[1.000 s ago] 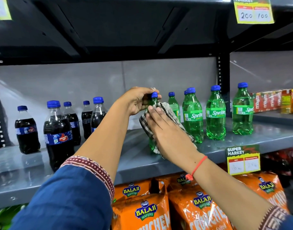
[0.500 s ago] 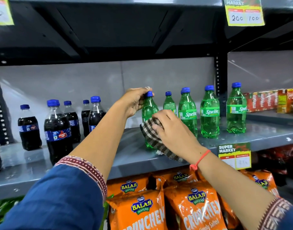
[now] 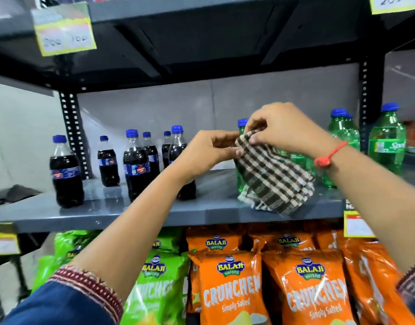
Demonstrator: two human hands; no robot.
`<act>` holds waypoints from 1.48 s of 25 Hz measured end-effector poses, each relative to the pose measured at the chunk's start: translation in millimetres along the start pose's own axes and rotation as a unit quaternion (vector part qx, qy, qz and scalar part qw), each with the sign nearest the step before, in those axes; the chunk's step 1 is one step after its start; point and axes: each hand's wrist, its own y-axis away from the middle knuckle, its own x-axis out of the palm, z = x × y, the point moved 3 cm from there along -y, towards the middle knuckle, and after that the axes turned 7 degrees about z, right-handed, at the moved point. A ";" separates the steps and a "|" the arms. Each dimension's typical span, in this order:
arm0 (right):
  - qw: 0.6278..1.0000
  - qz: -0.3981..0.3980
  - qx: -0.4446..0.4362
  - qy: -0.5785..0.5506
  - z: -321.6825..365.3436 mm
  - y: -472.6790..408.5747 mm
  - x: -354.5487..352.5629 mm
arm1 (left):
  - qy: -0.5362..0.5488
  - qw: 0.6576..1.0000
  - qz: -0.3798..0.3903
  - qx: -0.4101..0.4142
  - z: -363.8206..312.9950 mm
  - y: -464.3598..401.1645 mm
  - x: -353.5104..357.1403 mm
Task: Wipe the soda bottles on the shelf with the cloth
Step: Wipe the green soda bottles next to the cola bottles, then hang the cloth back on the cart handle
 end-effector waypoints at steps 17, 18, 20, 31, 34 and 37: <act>0.961 0.242 -0.079 -0.112 94.2 57.2 24.0 | -0.201 0.958 0.054 -0.195 -23.3 191.2 -50.7; 0.952 0.268 -0.090 -0.121 100.6 58.3 36.8 | -0.209 0.954 0.050 -0.211 -23.9 207.5 -49.8; 0.935 0.311 -0.115 -0.123 111.0 58.6 53.1 | -0.223 0.946 0.044 -0.230 -23.3 228.9 -40.7; 0.809 0.499 -0.262 -0.168 196.6 103.7 197.9 | -0.235 0.868 -0.046 -0.434 17.6 364.5 2.6; 0.767 0.556 -0.288 -0.142 218.2 135.0 246.3 | -0.231 0.829 -0.028 -0.508 34.9 401.1 23.5; 0.741 0.587 -0.293 -0.139 241.4 160.3 286.8 | -0.161 0.799 -0.031 -0.579 53.7 435.1 35.4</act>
